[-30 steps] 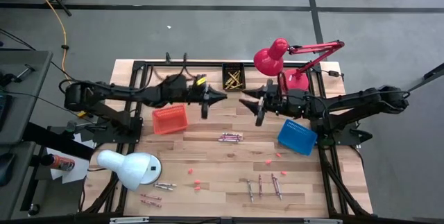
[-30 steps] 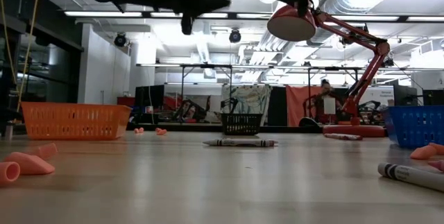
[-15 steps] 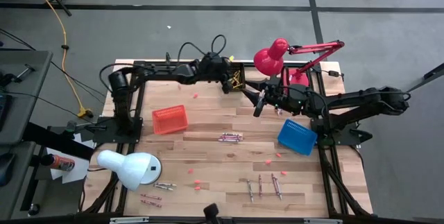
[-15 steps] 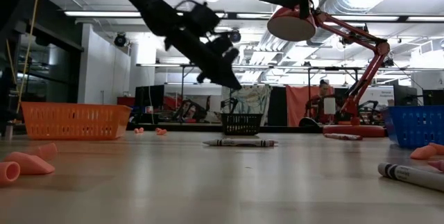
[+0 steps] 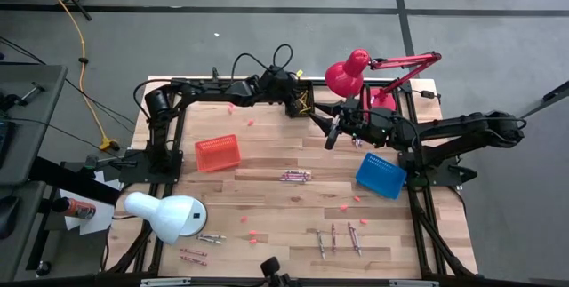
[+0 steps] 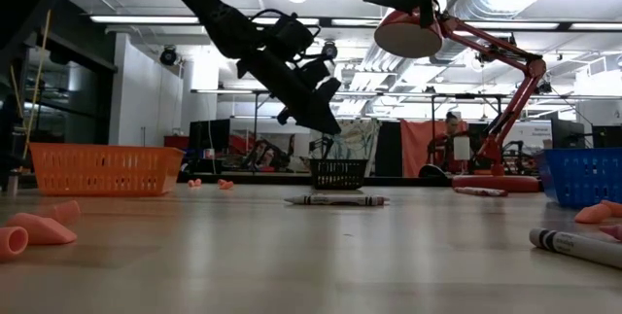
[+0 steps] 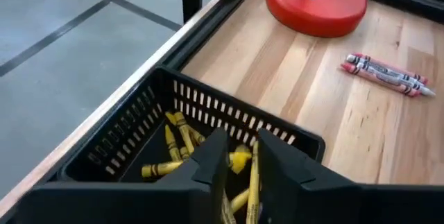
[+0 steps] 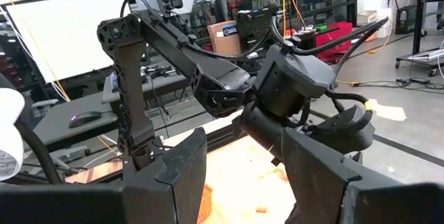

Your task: Sort crayons

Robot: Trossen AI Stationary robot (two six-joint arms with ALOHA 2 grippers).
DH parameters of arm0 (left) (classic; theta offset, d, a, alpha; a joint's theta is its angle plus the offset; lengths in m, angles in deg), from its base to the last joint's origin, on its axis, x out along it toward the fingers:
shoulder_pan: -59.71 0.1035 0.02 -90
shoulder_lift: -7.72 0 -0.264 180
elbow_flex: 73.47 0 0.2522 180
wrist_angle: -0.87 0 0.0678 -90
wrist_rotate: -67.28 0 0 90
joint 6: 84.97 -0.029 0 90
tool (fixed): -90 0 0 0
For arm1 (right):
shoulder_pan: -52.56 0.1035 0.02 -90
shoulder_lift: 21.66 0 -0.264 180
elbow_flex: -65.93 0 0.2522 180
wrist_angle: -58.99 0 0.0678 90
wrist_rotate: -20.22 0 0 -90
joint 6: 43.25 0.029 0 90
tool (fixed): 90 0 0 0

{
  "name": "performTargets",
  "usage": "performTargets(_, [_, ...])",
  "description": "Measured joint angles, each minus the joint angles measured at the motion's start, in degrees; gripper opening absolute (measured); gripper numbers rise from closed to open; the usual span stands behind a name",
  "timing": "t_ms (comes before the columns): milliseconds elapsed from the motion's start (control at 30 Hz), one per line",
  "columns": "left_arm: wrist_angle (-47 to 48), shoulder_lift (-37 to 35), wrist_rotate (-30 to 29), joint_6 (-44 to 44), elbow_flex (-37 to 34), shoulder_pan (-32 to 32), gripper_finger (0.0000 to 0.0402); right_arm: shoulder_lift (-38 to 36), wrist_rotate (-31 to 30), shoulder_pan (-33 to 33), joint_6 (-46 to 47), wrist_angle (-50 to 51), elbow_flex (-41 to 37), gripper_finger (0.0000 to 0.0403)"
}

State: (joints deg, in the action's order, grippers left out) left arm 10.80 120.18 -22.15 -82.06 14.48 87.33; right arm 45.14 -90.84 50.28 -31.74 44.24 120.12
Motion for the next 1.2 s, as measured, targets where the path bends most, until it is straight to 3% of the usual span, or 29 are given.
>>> performTargets(233, [6.37,-4.47,0.58,1.89,-0.04,-0.13,0.0144,0.00,0.00,0.00,-0.02,0.04,0.00,0.0181])
performTargets(500, [13.16,-18.15,20.12,7.32,-0.33,-2.08,0.0159,0.00,0.19,0.00,0.12,0.04,0.00,0.0181])
performTargets(633, [13.10,-25.95,21.36,5.11,-0.37,-9.18,0.0149,0.00,4.10,0.00,0.48,0.00,0.00,0.0181])
performTargets(733, [12.95,-30.23,19.21,1.57,-0.37,-15.82,0.0140,0.00,9.51,0.06,0.64,-0.02,0.00,0.0181])
performTargets(867, [10.80,-33.45,10.45,-1.93,-2.97,-23.07,0.0130,0.00,15.47,0.11,4.11,-0.02,0.00,0.0181])
performTargets(1100, [-16.64,-39.14,0.10,12.50,-25.86,-25.01,0.0117,0.00,16.87,0.96,2.72,0.00,0.00,0.0181])
performTargets(1200, [-26.70,-40.87,-3.40,15.23,-32.50,-24.48,0.0113,0.00,17.00,1.30,2.50,0.00,0.00,0.0181])
